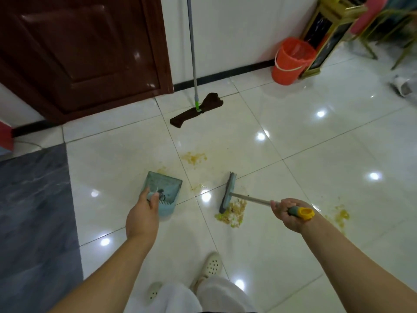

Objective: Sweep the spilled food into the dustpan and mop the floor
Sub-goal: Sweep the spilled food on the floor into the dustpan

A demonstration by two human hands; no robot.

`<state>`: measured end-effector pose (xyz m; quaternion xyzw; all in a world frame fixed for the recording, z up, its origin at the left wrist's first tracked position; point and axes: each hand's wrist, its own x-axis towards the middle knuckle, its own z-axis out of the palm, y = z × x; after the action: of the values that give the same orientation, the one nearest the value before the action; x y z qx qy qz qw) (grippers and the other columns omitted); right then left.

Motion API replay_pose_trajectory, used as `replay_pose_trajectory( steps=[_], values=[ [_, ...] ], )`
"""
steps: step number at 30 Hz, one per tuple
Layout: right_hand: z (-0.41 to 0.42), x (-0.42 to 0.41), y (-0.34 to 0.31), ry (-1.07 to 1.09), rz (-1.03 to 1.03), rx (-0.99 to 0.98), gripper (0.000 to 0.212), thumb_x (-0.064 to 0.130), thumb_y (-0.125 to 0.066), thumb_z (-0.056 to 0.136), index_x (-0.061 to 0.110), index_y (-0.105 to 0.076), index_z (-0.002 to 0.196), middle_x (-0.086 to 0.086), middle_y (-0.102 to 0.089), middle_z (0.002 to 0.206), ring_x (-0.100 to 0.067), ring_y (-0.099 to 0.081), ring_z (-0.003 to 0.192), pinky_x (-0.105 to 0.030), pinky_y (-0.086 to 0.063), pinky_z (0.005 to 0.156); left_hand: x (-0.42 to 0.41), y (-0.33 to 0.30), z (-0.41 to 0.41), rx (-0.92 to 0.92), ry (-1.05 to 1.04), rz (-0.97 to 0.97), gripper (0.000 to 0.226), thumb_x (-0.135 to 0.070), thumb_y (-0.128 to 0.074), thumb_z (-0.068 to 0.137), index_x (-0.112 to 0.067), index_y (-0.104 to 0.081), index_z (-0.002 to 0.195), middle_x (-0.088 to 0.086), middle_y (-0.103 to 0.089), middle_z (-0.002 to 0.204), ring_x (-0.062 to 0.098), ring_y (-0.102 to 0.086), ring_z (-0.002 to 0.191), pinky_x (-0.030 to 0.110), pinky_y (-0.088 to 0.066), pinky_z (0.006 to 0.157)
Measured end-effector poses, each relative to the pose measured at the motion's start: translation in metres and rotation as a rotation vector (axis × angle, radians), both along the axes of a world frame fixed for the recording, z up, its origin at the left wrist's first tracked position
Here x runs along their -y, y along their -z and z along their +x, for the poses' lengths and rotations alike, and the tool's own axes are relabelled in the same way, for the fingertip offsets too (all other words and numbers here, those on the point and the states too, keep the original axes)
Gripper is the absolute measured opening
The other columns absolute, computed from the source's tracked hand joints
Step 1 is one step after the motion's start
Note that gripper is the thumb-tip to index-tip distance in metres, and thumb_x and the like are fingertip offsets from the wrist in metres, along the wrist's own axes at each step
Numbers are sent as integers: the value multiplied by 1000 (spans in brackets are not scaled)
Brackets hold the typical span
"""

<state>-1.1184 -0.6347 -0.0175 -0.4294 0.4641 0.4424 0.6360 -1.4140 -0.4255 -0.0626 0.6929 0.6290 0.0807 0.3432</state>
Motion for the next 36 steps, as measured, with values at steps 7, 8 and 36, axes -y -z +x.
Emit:
replay_pose_trajectory(
  steps=[7,8,36],
  values=[
    [21,-25,8,51,129,-67,32,6,-42,97,0,-37,129,-24,-47,88,-11,-36,21,-12,-35,27,3,0,33,-4,-1,-2,49,-48,-32,98,-26,-40,141,13,-69,105,31,-63,92,29,-39,65],
    [23,-34,13,63,140,-71,37,6,-42,97,0,-36,133,-24,-47,89,-11,-36,20,-13,-35,27,4,-1,37,-2,0,-6,49,-48,-32,98,-26,-40,141,13,-69,106,31,-63,92,29,-40,65],
    [84,42,3,301,172,34,19,0,-34,96,-1,-38,115,-23,-44,91,-13,-39,27,-11,-34,29,25,-6,161,32,283,51,49,-47,-33,97,-26,-41,141,13,-69,102,30,-63,85,29,-41,61]
  ],
)
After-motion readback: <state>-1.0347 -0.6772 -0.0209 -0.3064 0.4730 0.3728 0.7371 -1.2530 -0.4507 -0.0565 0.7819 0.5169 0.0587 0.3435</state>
